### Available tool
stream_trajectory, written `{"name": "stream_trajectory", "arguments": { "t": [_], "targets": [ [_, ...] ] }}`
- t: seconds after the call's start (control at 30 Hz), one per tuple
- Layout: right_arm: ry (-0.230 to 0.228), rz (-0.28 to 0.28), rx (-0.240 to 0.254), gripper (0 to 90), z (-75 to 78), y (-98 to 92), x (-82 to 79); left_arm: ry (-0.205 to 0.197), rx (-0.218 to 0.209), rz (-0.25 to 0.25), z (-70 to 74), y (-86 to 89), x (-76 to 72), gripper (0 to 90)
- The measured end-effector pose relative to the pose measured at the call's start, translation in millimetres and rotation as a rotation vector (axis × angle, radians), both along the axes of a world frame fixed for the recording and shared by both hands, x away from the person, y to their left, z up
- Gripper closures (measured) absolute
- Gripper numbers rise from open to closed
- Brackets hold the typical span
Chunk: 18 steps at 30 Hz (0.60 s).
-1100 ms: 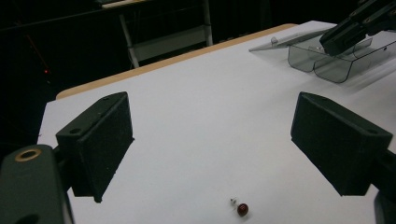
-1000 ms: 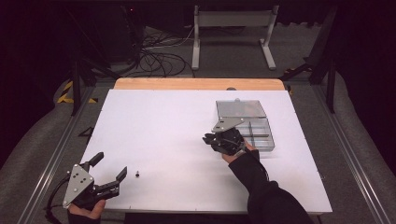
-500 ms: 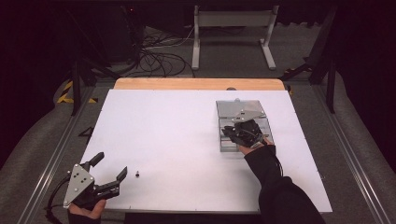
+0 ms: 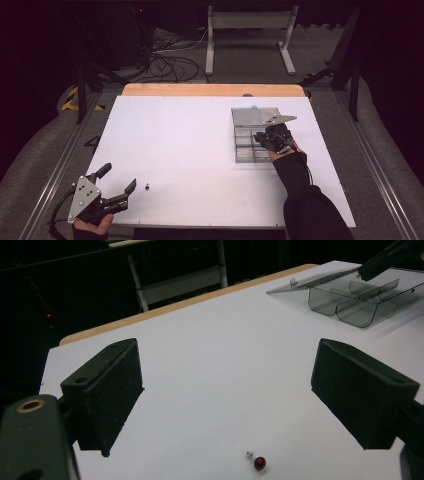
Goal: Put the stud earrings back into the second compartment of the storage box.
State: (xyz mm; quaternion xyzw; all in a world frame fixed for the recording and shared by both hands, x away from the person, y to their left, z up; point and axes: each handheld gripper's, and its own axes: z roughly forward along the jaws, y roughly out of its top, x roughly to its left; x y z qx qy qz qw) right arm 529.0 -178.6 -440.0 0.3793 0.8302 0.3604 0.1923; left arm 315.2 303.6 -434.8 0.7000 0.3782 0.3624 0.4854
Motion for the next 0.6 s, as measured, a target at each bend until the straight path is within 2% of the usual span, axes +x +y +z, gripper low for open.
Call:
{"name": "stream_trajectory", "arguments": {
  "t": [0.23, 0.4, 0.43, 0.47, 0.5, 0.6],
  "targets": [
    [0.023, -0.038, -0.017, 80.3, -7.5, -8.6, 7.0, 0.000, 0.002, -0.001, 0.0, 0.3, 0.1, 13.5],
    [0.029, -0.045, -0.028, 79.7, -10.7, -9.0, 9.9, -0.001, 0.001, -0.001, 0.0, -0.2, 0.0, 13.5],
    [0.027, -0.052, -0.035, 75.0, -11.3, -8.7, 10.7, -0.001, 0.001, -0.001, 0.1, -0.1, 0.0, 13.5],
    [0.027, -0.052, -0.035, 75.0, -11.3, -8.7, 10.7, -0.001, 0.001, -0.001, 0.1, 0.0, -0.1, 13.5],
    [0.022, -0.051, -0.034, 69.3, -11.1, -8.1, 10.7, -0.001, 0.001, 0.000, 0.1, 0.0, -0.2, 13.5],
    [0.006, -0.055, -0.024, 64.2, -9.2, -6.7, 9.3, -0.002, -0.003, 0.000, 0.0, -0.3, -0.3, 14.3]
  ]
}}
